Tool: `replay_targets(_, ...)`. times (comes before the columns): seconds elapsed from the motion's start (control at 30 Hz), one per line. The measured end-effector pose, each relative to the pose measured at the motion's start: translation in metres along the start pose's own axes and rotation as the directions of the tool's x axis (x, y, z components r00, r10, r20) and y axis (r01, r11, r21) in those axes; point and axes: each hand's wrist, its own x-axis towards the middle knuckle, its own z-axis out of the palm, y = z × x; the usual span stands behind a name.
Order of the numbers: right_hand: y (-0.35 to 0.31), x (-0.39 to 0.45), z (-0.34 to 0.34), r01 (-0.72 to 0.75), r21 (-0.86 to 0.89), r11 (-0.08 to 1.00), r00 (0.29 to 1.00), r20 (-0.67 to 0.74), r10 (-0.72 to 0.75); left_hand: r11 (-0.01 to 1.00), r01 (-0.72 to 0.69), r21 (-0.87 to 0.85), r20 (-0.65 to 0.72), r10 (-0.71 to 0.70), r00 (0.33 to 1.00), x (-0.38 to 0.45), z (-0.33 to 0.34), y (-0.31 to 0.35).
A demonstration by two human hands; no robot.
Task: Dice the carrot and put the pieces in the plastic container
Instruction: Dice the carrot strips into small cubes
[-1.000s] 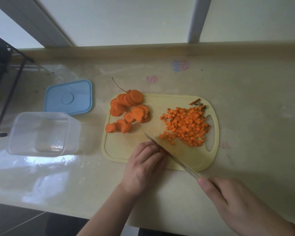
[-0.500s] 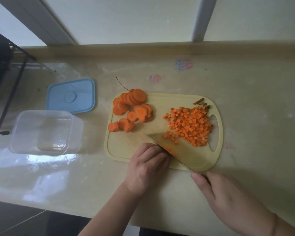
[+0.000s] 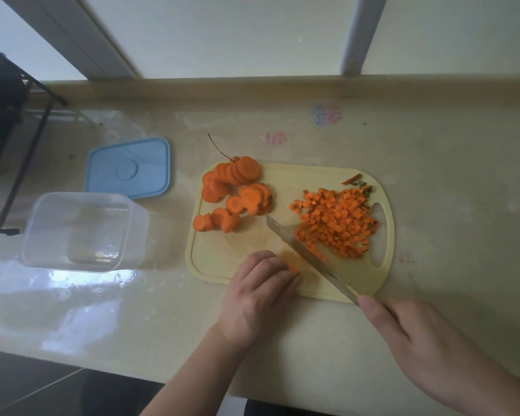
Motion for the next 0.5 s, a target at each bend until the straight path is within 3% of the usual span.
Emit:
replay_targets(0.27,-0.001,-0.011,0.006,-0.057,-0.045,0.997,0.995,0.078,0.060,1.000,-0.011,-0.004,0.086,0.011,0.996,-0.009,0.001,-0.007)
replay_targets(0.5,0.002,-0.012,0.010,-0.089,-0.073,0.993,0.993,0.076,0.095,1.000,0.000,-0.007,0.071,0.000,0.997,-0.007,0.002,-0.006)
